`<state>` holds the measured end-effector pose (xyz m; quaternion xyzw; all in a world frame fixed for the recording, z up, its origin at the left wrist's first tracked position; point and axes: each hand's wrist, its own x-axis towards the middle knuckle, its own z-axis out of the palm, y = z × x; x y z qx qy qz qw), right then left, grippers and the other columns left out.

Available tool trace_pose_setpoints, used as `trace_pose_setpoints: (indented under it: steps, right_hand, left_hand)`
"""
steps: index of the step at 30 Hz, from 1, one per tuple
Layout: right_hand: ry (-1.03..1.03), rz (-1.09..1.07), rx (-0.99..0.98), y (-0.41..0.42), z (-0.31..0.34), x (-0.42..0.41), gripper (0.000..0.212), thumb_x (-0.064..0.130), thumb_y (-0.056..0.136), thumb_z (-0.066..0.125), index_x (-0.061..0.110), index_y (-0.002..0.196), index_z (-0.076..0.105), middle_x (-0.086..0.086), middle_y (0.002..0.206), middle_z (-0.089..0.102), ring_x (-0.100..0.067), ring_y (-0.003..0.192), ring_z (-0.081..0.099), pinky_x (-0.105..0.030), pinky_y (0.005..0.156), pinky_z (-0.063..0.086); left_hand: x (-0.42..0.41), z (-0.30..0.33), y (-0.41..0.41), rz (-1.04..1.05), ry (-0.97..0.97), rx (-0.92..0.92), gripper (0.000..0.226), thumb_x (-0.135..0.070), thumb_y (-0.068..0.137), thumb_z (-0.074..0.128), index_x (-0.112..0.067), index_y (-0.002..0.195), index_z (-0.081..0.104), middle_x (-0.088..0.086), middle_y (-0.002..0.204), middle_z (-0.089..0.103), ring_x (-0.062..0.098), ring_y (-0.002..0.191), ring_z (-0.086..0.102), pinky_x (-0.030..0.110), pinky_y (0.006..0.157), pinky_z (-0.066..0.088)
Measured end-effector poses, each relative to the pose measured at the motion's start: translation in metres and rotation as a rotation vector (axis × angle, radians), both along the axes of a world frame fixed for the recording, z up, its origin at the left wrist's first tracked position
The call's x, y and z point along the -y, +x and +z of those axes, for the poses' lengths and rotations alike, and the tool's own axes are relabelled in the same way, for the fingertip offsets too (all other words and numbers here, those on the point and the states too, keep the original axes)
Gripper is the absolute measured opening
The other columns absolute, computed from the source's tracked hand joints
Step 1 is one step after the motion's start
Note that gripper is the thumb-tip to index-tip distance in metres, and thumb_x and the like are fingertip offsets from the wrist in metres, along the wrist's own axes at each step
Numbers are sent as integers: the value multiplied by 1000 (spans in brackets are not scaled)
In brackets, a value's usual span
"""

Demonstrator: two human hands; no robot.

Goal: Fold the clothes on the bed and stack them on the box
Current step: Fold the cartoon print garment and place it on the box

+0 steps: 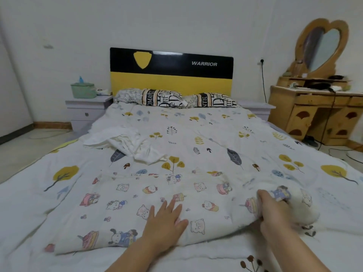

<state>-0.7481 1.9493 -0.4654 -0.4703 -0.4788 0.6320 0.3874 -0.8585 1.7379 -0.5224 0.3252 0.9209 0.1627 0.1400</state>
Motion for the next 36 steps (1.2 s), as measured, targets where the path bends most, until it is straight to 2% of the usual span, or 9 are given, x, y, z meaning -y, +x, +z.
trace_pose_setpoints:
  steps: [2,7,11,15,21,24,27,31,36]
  right_hand:
    - [197,32,35,-13,18,25,8,10,83,57,5,90,57,-7,79,60,-29,75,58,-32,71,42]
    - [646,275,20,-51,42,104,12,8,86,54,19,82,51,4,68,54,-18,64,51,-29,56,38]
    - [1005,501,153,-84,26,170,17,7,81,52,22,85,45,2,72,55,-24,68,53,-33,56,34]
    - [1309,914,432,-102,-6,215,13,14,87,44,17,100,44,-9,98,58,-29,88,53,-33,65,30]
    - [1239,1466,491,-92,-9,229,26,29,97,36,17,117,48,1,119,47,-19,115,41,-35,102,33]
    - [798,1238,211,-90,17,217,35,19,98,36,25,126,57,10,122,54,-4,109,46,-22,98,34]
    - [911,798,446,-105,26,183,45,17,97,32,21,141,41,-3,140,44,-18,131,36,-29,104,28]
    - [1095,937,982,-117,-2,156,62,45,98,23,24,151,-1,3,158,-15,-19,144,-20,-53,114,-5]
    - [1057,1103,1111,-106,-47,145,70,60,94,18,28,150,-11,4,156,-22,-18,143,-22,-54,114,-8]
  left_hand:
    - [6,11,-5,135,364,214,51,-40,100,32,-25,148,23,-11,142,42,11,144,13,32,116,0]
    - [35,44,-29,569,1114,655,46,-42,97,39,-28,142,36,-4,141,44,17,124,46,34,98,36]
    - [82,66,-55,685,1515,977,58,-60,94,27,-32,144,30,7,140,46,35,124,48,48,102,37]
    - [127,69,-74,630,1706,1096,71,-71,89,18,-22,117,63,15,116,64,35,92,65,45,60,54]
    - [171,72,-83,876,1562,712,65,-60,94,29,-20,144,32,13,142,45,31,125,49,48,103,36]
    - [164,88,-74,865,1154,-79,50,-38,98,35,-18,145,32,1,150,33,19,137,33,31,112,23]
    - [131,91,-56,381,693,-571,68,-49,86,18,-20,147,26,-5,154,17,9,143,11,30,114,6]
    - [104,45,-60,40,-111,-599,97,-68,62,-22,-32,150,-1,-5,157,-18,8,133,-32,42,104,-26]
    - [138,-12,-76,209,-153,-252,132,-82,29,-40,-39,148,-4,-5,159,-8,16,145,-12,41,115,-10]
